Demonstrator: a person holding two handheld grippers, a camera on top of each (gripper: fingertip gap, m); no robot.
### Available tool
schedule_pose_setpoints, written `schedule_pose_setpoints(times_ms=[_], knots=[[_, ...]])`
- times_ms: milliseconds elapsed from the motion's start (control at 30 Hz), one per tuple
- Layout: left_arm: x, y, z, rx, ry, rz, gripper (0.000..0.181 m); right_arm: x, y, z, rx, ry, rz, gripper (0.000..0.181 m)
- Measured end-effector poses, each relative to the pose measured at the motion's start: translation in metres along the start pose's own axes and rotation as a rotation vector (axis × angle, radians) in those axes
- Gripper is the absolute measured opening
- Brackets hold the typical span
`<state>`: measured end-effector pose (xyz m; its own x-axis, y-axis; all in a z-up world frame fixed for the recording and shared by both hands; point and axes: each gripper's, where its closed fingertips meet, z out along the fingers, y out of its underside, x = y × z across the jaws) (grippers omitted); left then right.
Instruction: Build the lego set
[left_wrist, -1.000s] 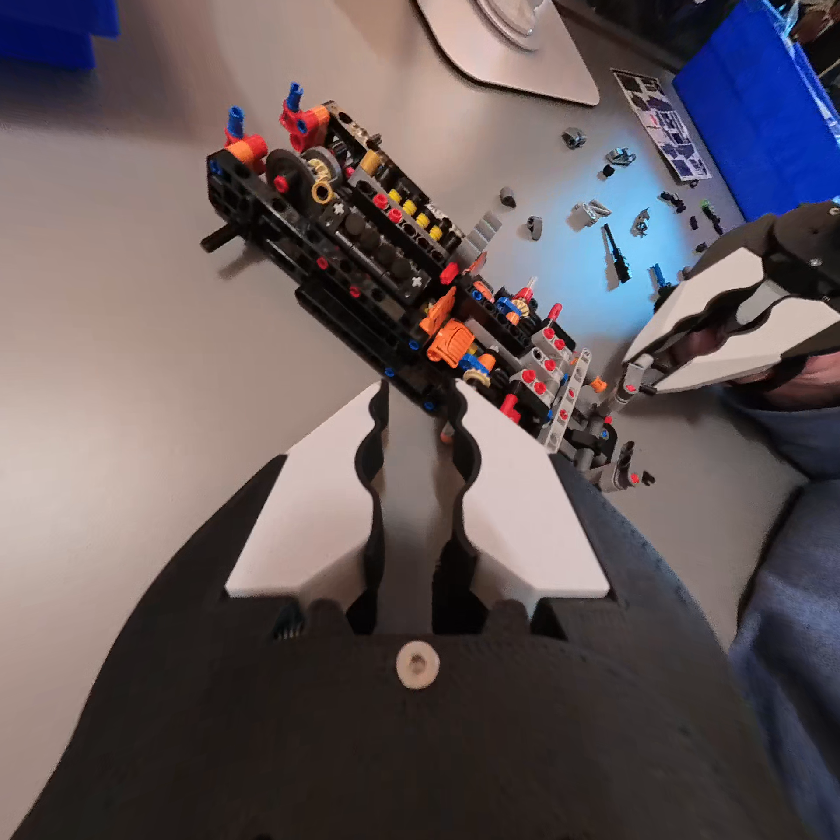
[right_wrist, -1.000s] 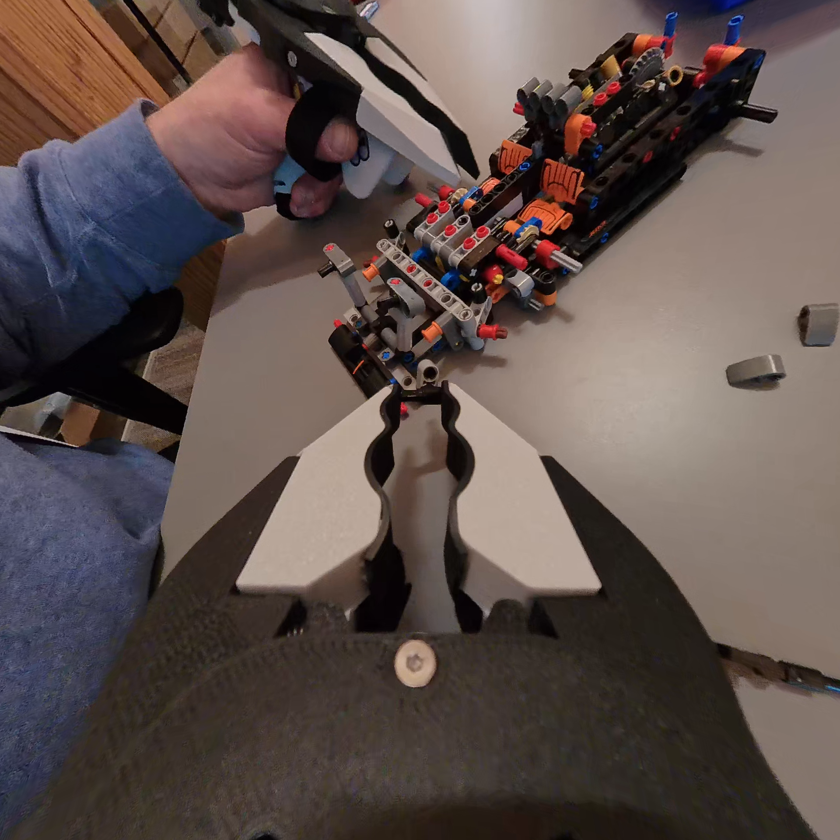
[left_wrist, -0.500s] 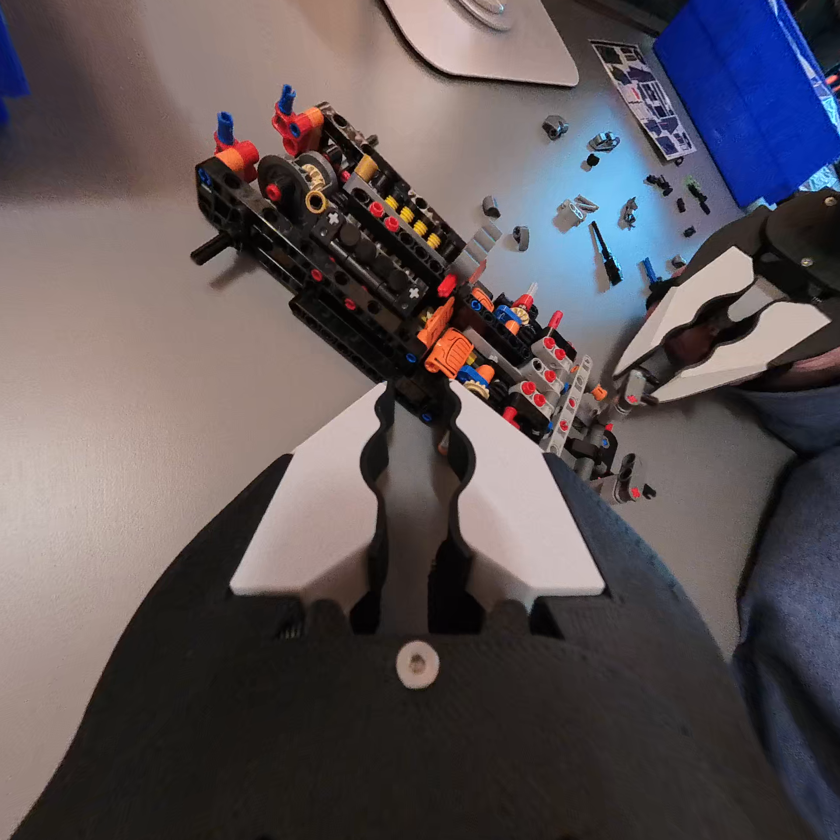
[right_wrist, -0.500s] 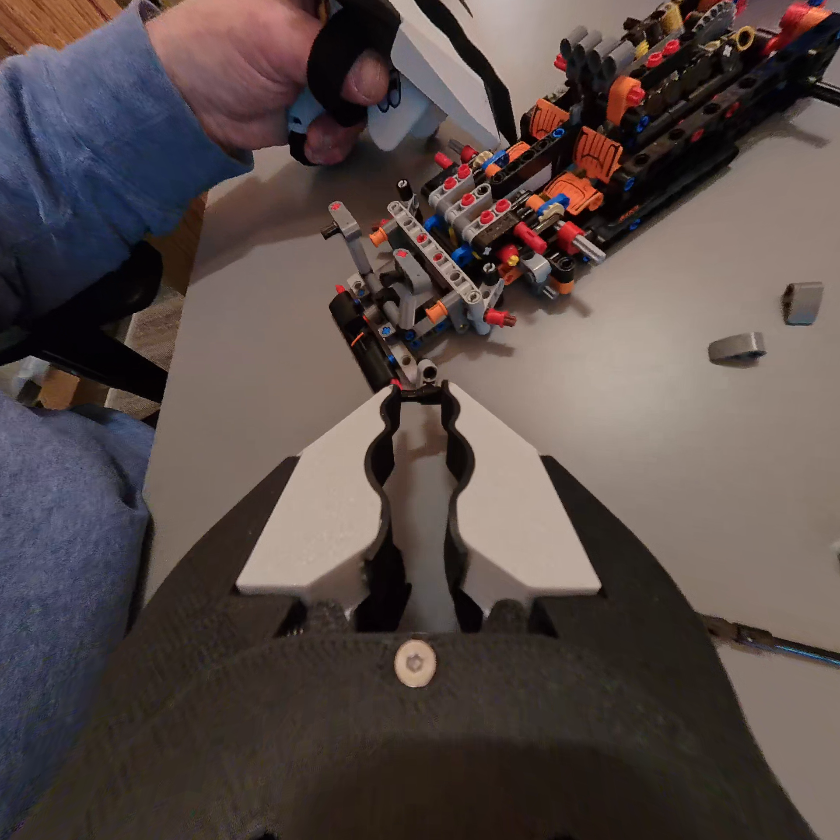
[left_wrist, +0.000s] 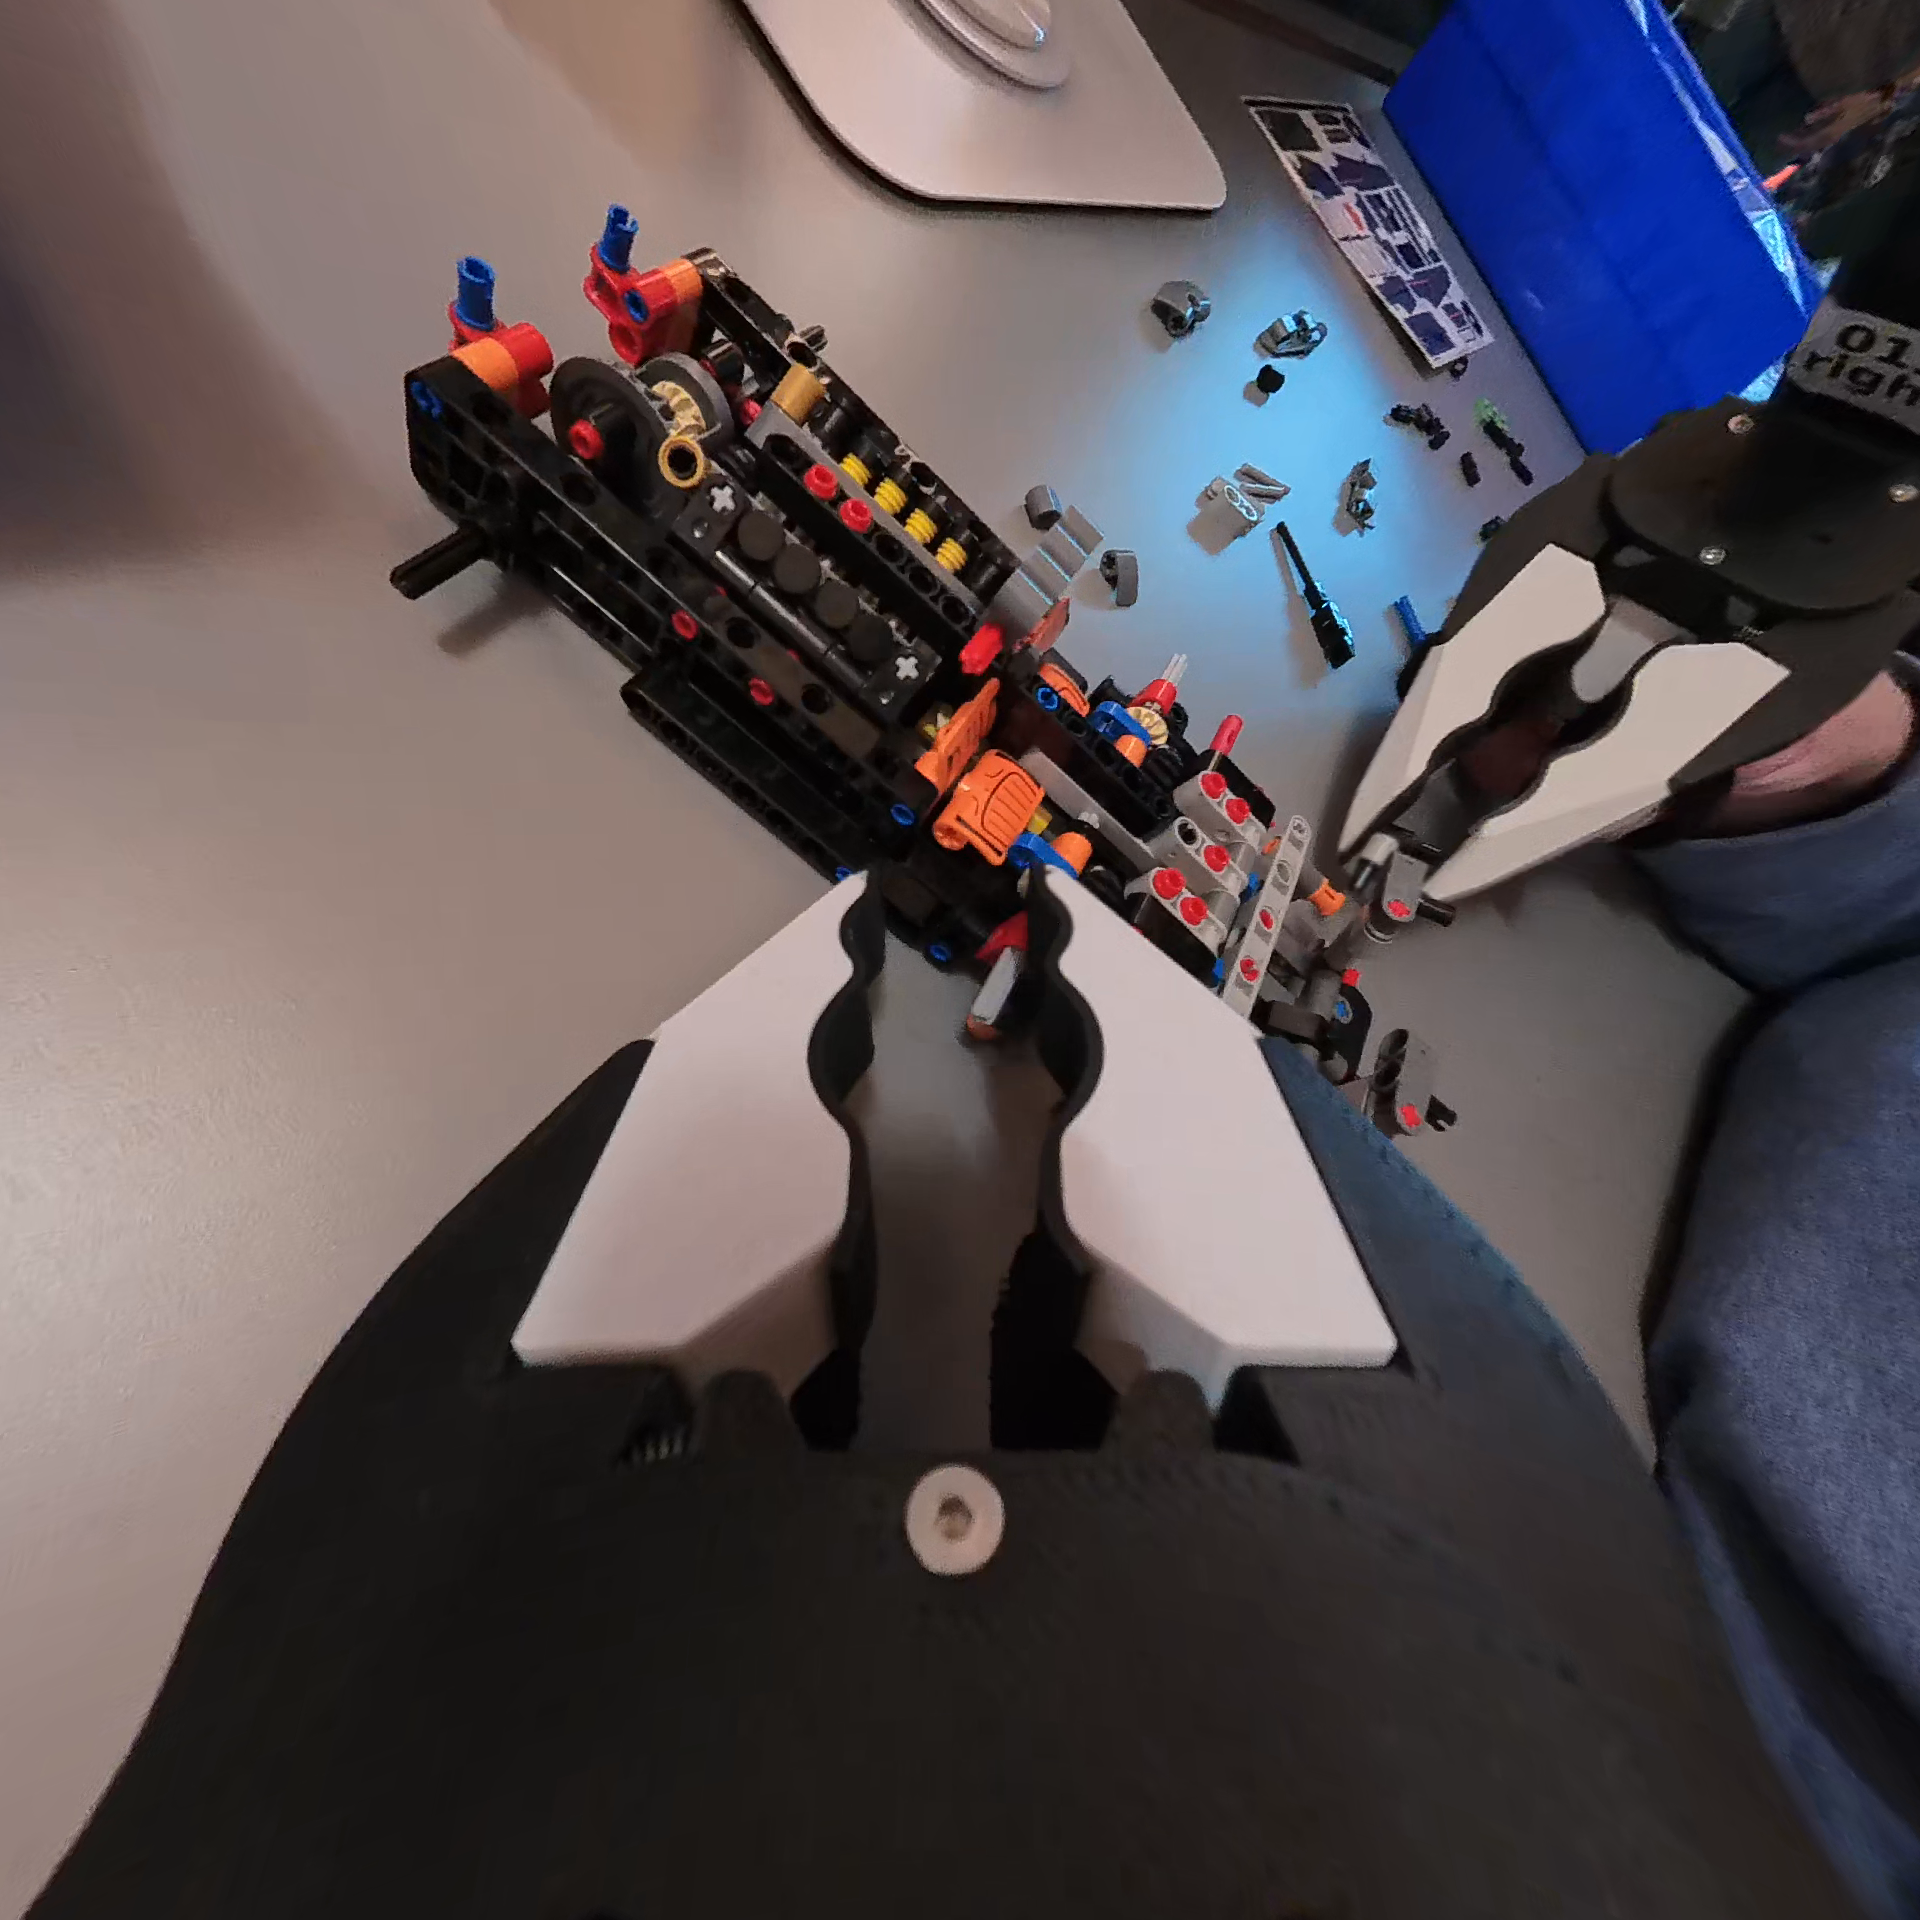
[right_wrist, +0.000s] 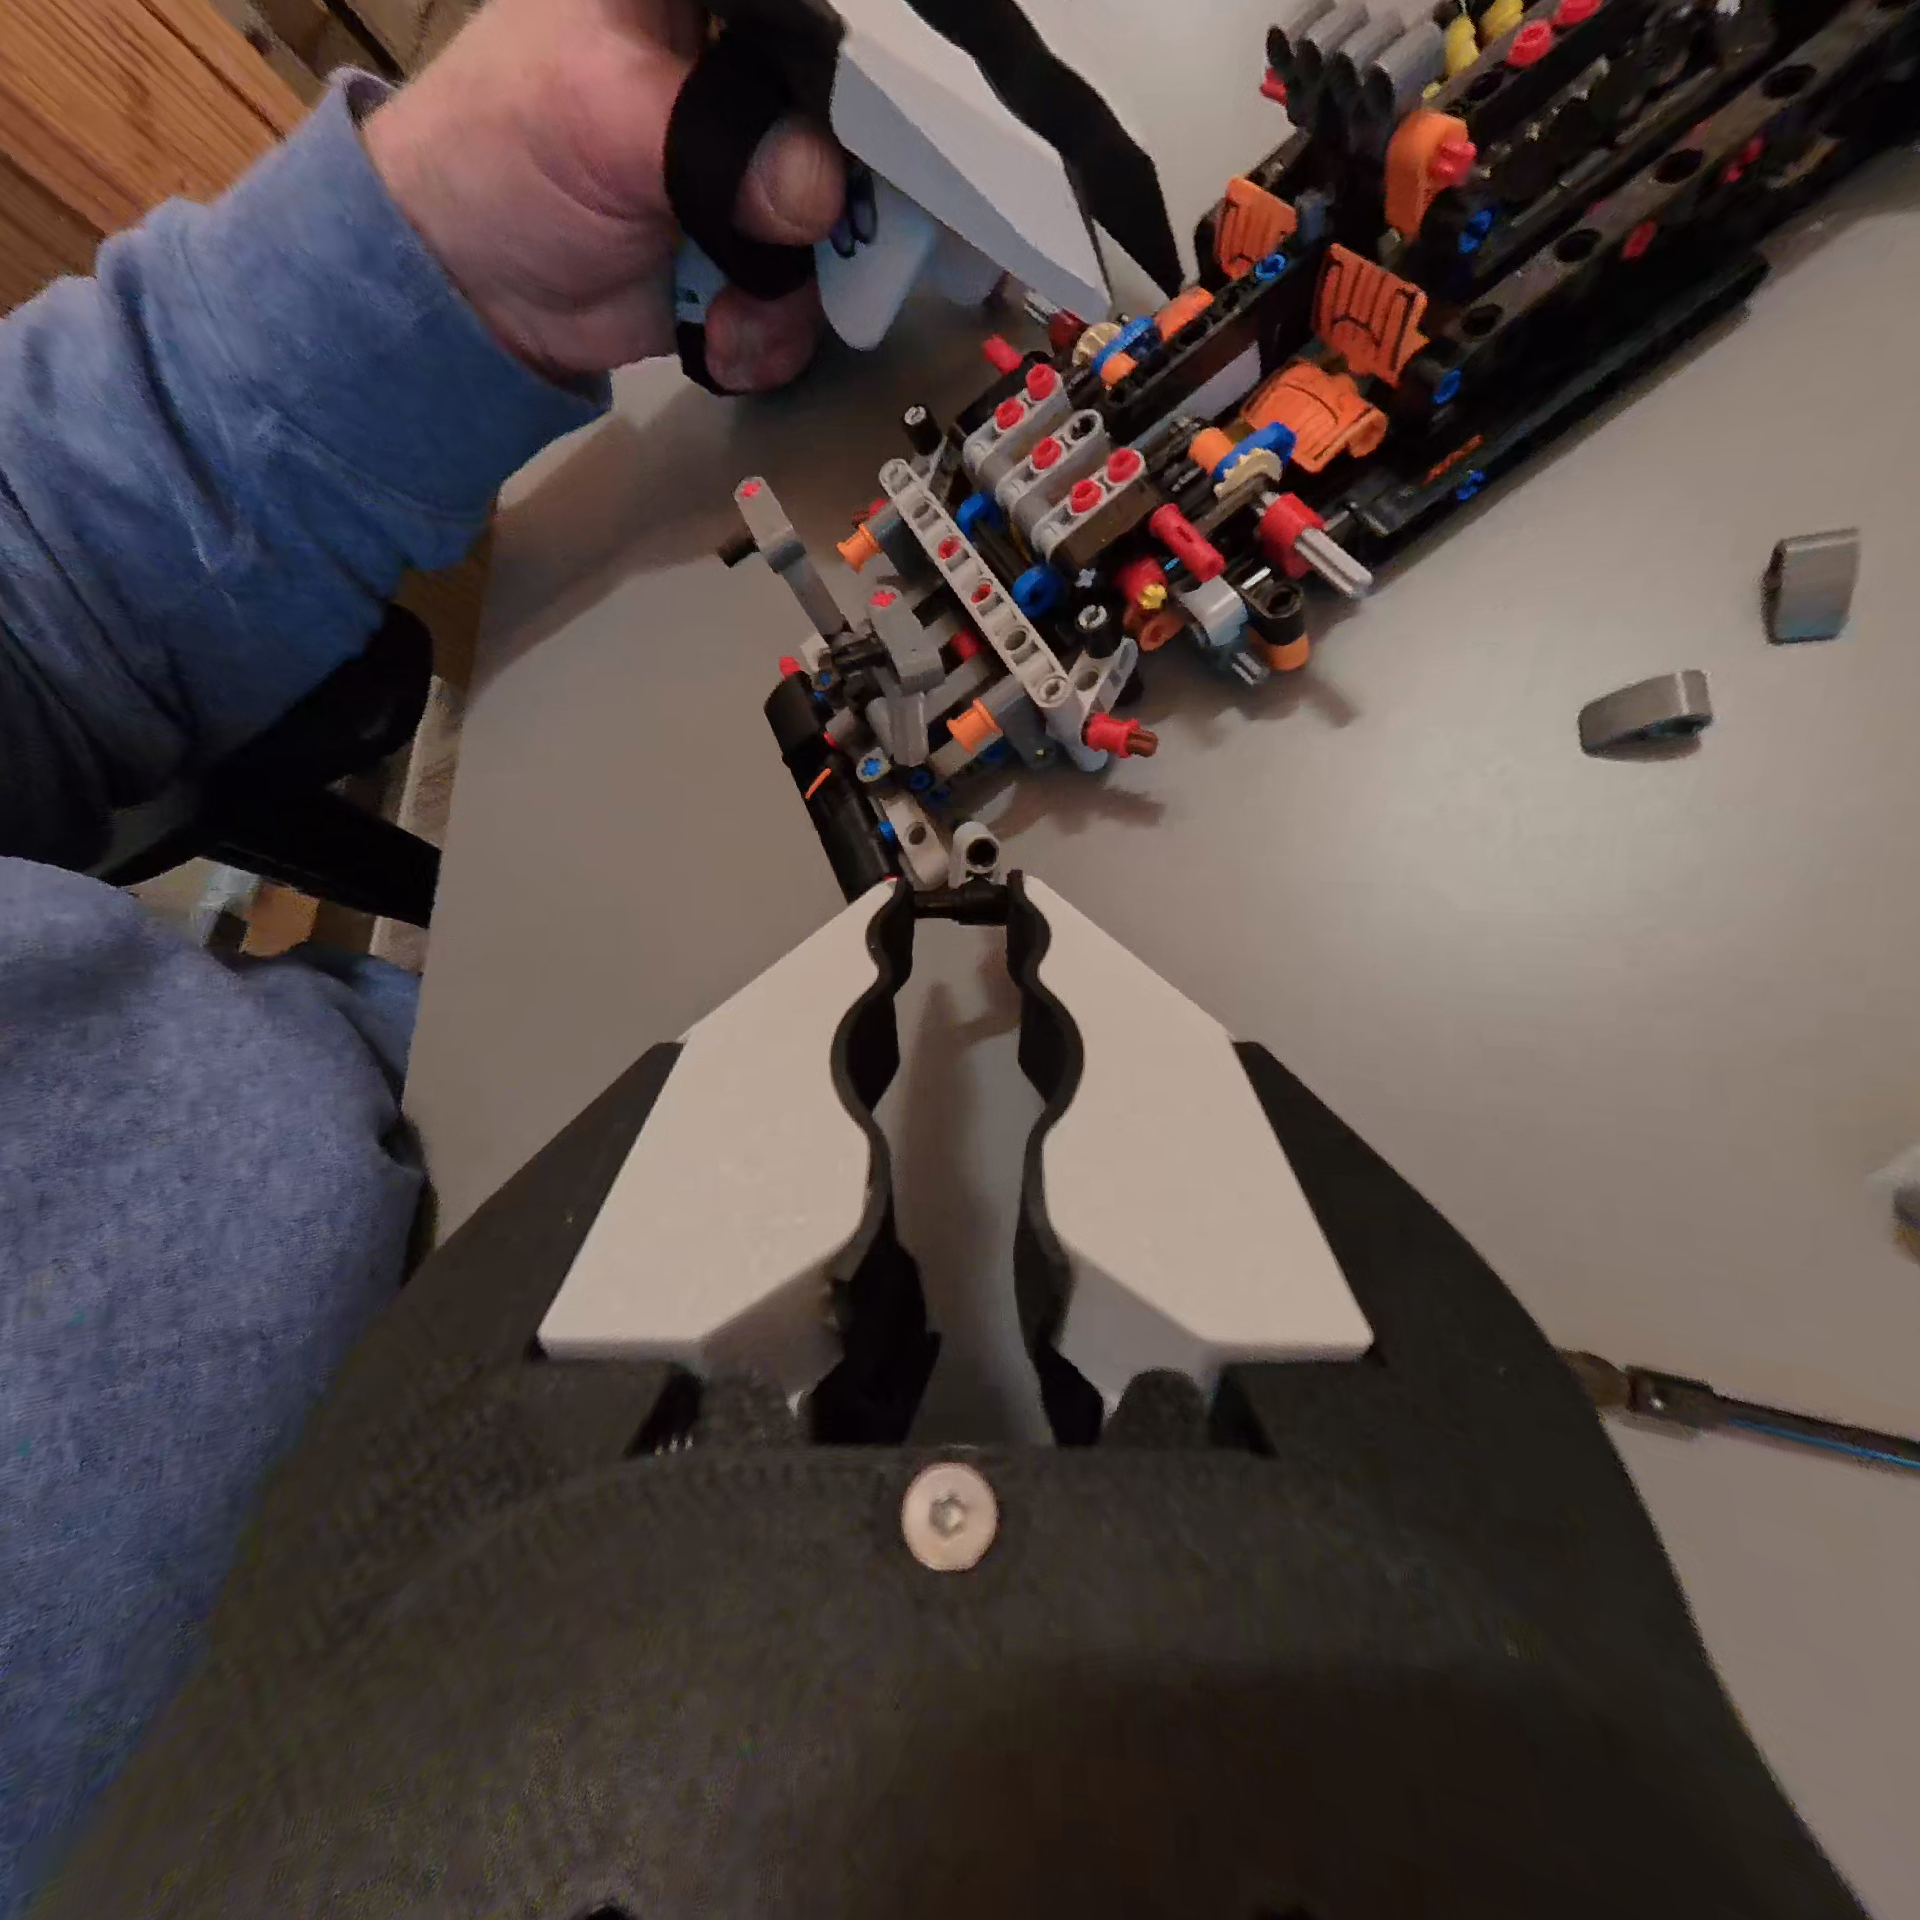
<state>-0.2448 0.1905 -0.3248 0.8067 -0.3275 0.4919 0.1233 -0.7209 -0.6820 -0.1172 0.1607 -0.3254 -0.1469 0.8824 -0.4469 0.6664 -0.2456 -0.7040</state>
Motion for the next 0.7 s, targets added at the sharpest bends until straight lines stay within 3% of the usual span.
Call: schedule_pose_setpoints(times_ms=[400,700], knots=[[0.004,0.002,0.0,-0.007,0.031,0.012,0.024,0.004,0.011,0.007,-0.09,0.121,-0.108,0.02],[0.006,0.003,-0.002,-0.014,0.057,0.015,0.024,-0.004,0.011,-0.011,-0.06,0.177,-0.285,0.021]])
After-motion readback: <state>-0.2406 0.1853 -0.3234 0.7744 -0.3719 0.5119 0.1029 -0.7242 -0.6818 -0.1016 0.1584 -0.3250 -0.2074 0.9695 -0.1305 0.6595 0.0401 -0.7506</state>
